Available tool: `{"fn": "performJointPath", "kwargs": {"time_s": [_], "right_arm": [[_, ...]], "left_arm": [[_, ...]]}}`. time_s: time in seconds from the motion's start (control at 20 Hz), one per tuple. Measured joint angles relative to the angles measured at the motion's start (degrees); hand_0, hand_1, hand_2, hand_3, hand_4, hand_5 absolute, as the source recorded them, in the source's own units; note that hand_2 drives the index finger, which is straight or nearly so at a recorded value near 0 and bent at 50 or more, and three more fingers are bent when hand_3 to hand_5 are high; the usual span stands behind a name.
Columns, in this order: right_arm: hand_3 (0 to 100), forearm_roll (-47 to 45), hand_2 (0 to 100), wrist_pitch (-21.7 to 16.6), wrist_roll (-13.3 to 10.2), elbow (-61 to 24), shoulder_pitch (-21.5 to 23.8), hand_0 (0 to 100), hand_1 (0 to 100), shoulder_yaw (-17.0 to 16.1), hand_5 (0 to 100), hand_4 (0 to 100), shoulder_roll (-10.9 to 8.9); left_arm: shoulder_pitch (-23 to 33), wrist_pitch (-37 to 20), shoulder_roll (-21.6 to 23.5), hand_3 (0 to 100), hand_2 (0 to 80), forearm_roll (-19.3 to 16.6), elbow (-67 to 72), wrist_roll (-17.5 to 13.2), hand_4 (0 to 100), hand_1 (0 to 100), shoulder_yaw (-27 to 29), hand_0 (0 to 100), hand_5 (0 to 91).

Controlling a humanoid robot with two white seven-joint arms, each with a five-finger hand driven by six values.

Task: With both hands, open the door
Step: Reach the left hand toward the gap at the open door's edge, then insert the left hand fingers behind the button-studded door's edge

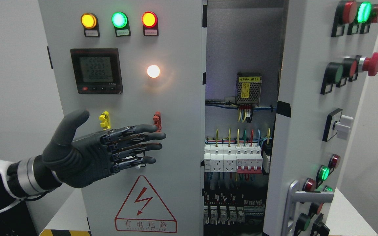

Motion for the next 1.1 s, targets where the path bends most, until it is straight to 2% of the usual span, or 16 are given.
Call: {"fn": "performJointPath", "kwargs": {"time_s": [0.4, 0.8, 1.1], "right_arm": [[0, 0.0, 0, 0.0, 0.0, 0.0, 0.0, 38, 0, 0.0, 0, 0, 0.00], [0, 0.0, 0, 0.0, 0.0, 0.0, 0.0, 38, 0, 0.0, 0, 0, 0.00], [0, 0.0, 0, 0.0, 0.0, 0.0, 0.0, 38, 0, 0.0, 0, 0, 0.00]], "left_arm": [[-1.8, 1.8, -7.7, 0, 0.0, 2.8, 0.3, 4.3, 0, 0, -0.4, 0, 0.0], [-2.7, 2.8, -16.1, 0, 0.0, 5.1, 2.1, 5.3, 0, 0, 1.6, 0, 0.0], [-2.9, 2.8, -22.3, 0, 0.0, 5.7, 4.0, 7.2, 0, 0, 2.8, 0, 0.0]]}}
